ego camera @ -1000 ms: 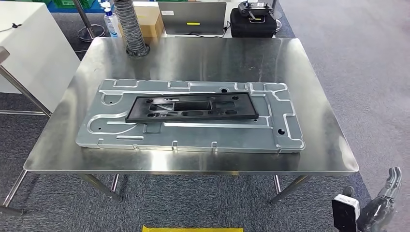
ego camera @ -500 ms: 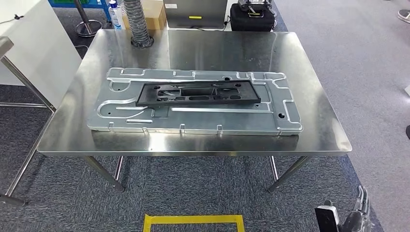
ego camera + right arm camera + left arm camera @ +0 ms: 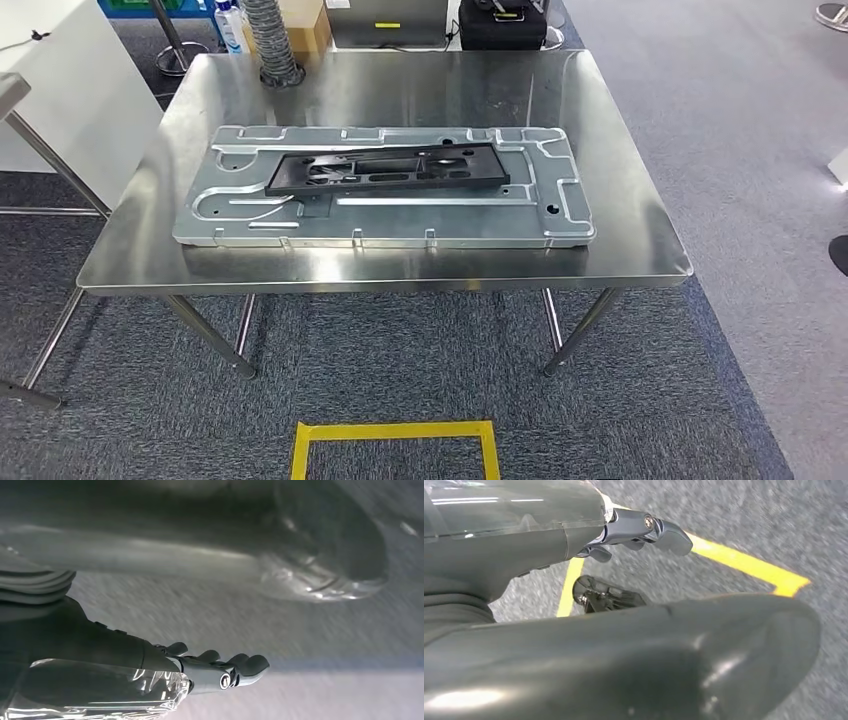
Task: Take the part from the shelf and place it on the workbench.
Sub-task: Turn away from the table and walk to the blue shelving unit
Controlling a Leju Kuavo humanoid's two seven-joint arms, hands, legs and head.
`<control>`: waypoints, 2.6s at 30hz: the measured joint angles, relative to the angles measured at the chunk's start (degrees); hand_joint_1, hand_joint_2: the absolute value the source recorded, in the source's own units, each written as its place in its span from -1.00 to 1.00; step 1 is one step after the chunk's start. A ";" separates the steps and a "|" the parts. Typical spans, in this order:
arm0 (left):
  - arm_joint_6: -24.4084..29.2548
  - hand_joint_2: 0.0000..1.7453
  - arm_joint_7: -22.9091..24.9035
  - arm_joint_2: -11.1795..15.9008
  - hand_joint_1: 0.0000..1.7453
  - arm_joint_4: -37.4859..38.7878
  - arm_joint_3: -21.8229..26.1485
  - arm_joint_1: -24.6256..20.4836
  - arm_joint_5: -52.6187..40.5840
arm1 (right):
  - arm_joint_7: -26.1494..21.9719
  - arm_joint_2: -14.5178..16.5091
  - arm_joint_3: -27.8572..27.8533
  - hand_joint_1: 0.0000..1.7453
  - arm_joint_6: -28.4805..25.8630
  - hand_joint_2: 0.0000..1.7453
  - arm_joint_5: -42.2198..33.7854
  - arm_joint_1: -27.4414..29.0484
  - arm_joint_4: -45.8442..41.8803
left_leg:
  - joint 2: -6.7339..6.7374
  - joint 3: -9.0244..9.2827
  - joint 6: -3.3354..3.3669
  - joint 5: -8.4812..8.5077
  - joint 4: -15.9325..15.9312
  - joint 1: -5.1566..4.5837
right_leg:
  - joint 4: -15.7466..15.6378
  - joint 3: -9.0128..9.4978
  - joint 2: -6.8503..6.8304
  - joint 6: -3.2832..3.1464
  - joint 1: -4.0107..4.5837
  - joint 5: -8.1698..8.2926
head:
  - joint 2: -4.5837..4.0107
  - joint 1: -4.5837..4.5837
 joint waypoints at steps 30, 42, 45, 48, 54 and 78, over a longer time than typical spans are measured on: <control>-3.97 -1.00 2.30 -1.43 -1.00 0.32 -3.25 0.05 -6.08 | 32.04 -4.34 -0.07 -1.00 27.50 -1.00 7.55 -1.22 17.40 | 0.07 -2.34 -0.08 -0.67 3.03 -0.18 | 0.24 1.35 -0.36 0.12 -0.26 -1.70 | 0.00 0.01; -4.27 -1.00 2.56 -2.22 -1.00 0.37 -3.73 -0.21 -5.61 | 32.21 -6.10 -0.04 -1.00 28.97 -1.00 8.05 -1.12 18.66 | 0.30 3.39 3.58 3.17 -12.21 -0.81 | 14.40 -5.43 -0.06 3.31 -1.04 -10.25 | 0.00 0.01; -4.43 -1.00 2.03 -2.48 -1.00 0.39 -3.74 -0.20 -5.58 | 32.03 -5.90 -0.04 -1.00 29.48 -1.00 8.05 -1.16 18.70 | 0.38 1.15 3.26 4.71 -11.84 -0.81 | 16.64 -3.54 -0.08 3.56 -1.18 -9.32 | 0.00 0.01; -4.81 -1.00 1.19 -2.75 -1.00 0.44 -3.84 -0.20 -5.72 | 31.45 -5.90 -0.04 -1.00 29.68 -1.00 8.04 -1.32 18.70 | 0.35 -0.57 2.57 5.96 -11.49 -0.86 | 4.24 5.06 -0.05 3.17 -1.16 -6.14 | 0.00 0.00; -4.88 -1.00 0.48 -2.96 -1.00 0.48 -3.99 -0.25 -6.08 | 30.76 -5.98 -0.06 -1.00 30.14 -1.00 8.03 -1.49 18.79 | 0.15 -2.09 0.75 5.45 -9.59 -0.79 | -1.28 6.98 -0.25 0.92 -0.93 -5.14 | 0.00 0.01; -3.96 -1.00 -0.49 -2.91 -1.00 0.50 -4.02 -0.59 -6.14 | 29.05 -7.89 -0.04 -1.00 31.65 -1.00 8.38 -2.14 20.56 | 0.43 -0.73 2.79 6.19 -11.85 -0.96 | 7.14 4.06 -0.19 4.04 -1.83 -6.28 | 0.00 0.01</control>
